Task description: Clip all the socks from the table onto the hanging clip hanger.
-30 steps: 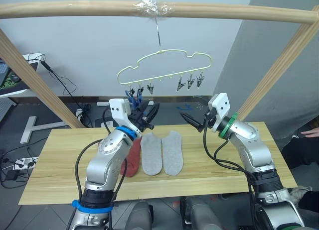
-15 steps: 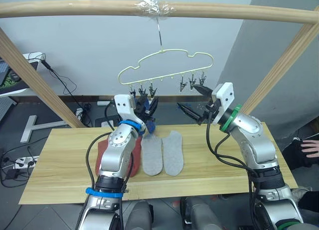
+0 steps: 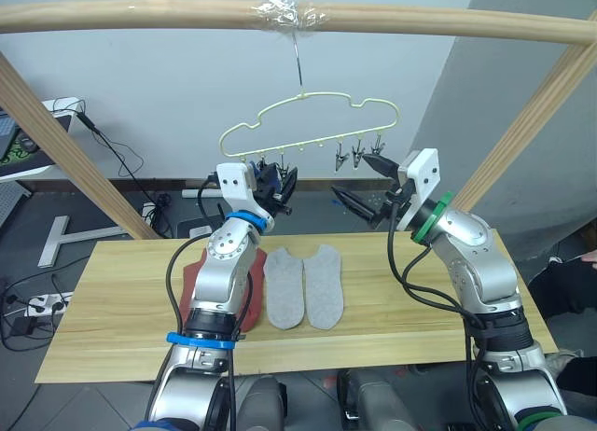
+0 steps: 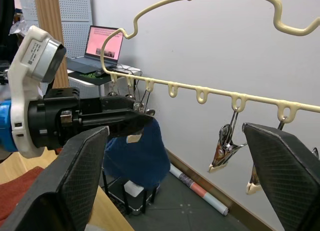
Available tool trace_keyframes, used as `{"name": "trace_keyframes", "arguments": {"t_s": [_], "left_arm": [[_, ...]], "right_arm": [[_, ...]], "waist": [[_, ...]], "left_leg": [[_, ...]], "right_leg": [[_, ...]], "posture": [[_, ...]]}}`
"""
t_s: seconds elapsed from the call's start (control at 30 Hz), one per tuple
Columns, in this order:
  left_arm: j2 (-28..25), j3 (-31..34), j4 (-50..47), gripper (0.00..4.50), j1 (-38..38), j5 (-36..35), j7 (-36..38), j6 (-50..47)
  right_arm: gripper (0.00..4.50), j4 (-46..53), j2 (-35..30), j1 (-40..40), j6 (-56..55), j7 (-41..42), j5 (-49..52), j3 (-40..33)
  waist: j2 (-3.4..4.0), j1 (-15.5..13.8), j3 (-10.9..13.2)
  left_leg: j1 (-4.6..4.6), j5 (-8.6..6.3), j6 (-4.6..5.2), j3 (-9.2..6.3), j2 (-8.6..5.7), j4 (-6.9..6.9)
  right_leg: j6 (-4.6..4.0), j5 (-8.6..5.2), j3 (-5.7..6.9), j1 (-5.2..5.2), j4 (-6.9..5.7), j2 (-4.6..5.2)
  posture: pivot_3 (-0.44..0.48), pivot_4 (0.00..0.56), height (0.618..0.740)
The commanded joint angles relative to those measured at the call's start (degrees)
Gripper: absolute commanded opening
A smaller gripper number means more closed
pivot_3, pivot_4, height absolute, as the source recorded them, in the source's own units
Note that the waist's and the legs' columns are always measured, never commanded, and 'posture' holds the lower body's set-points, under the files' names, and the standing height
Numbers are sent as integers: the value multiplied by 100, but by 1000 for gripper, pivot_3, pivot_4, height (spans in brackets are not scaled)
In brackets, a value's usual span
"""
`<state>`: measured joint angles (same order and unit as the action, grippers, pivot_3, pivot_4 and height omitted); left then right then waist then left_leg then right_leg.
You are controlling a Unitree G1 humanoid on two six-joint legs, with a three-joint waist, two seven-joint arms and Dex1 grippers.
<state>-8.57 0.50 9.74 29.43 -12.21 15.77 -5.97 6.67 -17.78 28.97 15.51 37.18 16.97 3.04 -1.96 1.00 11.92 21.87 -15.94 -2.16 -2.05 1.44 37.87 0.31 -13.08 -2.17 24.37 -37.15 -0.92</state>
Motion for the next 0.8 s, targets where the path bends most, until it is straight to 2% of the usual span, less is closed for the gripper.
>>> {"name": "trace_keyframes", "arguments": {"t_s": [0.03,0.8], "left_arm": [[38,-9,-57,2204,160,53,92,163],[70,-109,204,2204,307,484,120,350]], "right_arm": [[4500,280,-44,131,-52,-50,55,-113],[4500,357,-28,79,39,-90,112,-123]], "waist": [[0,0,0],[0,1,0]], "left_leg": [[0,0,0,0,0,0],[-1,0,0,0,-1,3]], "right_leg": [[0,0,0,0,0,0],[-1,2,0,0,-4,-1]], "posture": [[-8,186,740],[-10,182,740]]}}
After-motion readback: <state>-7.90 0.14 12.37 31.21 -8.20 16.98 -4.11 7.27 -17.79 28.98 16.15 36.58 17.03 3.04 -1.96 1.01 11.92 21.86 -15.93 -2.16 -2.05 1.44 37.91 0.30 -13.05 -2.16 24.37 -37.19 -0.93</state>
